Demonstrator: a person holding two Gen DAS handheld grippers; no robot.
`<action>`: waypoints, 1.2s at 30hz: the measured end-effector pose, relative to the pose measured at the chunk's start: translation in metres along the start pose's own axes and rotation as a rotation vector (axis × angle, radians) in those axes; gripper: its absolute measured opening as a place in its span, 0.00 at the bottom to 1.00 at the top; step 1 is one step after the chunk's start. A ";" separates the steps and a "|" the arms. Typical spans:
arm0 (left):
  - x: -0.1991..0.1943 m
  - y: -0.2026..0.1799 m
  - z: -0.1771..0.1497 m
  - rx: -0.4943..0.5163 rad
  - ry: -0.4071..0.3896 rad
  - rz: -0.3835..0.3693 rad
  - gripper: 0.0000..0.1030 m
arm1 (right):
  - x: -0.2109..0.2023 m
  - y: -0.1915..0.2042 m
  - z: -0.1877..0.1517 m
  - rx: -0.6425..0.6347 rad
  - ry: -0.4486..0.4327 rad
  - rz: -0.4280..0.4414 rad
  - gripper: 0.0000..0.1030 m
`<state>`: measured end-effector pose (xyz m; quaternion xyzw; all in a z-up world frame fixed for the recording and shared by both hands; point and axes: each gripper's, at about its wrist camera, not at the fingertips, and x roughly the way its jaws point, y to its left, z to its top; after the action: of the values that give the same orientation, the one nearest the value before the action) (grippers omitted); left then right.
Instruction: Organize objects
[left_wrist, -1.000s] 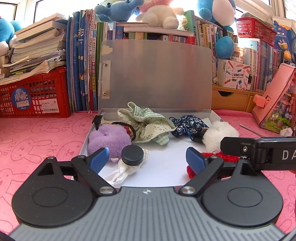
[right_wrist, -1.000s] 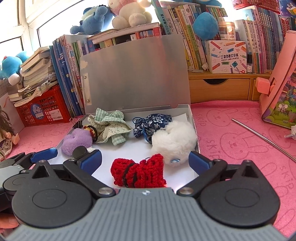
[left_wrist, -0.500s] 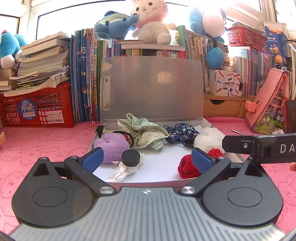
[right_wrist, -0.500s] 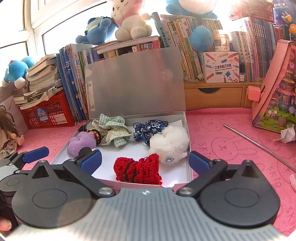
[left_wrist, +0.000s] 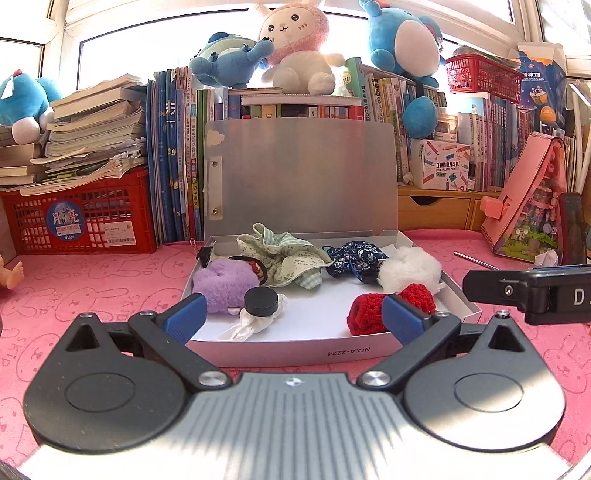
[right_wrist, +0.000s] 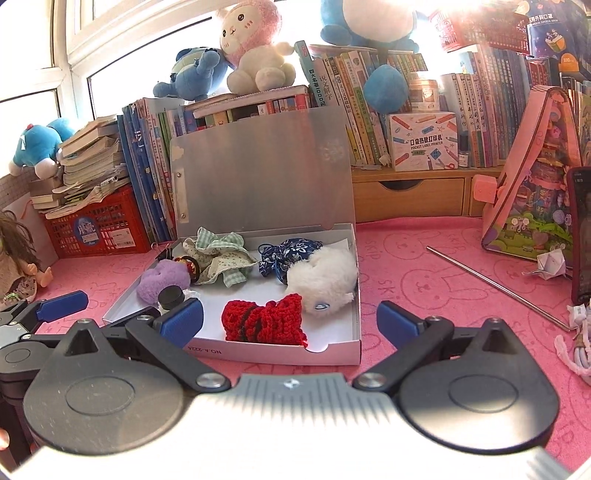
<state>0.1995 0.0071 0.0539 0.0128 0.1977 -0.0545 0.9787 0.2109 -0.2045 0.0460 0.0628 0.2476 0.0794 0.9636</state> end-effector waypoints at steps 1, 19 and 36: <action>-0.002 0.000 -0.001 -0.003 0.000 0.001 0.99 | -0.002 -0.001 -0.002 -0.001 0.000 -0.003 1.00; -0.045 0.003 -0.031 0.000 0.020 0.060 0.99 | -0.029 -0.004 -0.041 -0.029 0.001 -0.048 1.00; -0.069 0.006 -0.061 -0.035 0.101 0.059 0.99 | -0.043 0.007 -0.080 -0.053 0.090 -0.058 1.00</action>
<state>0.1130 0.0232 0.0242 0.0044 0.2471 -0.0212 0.9687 0.1344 -0.1990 -0.0022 0.0266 0.2900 0.0606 0.9547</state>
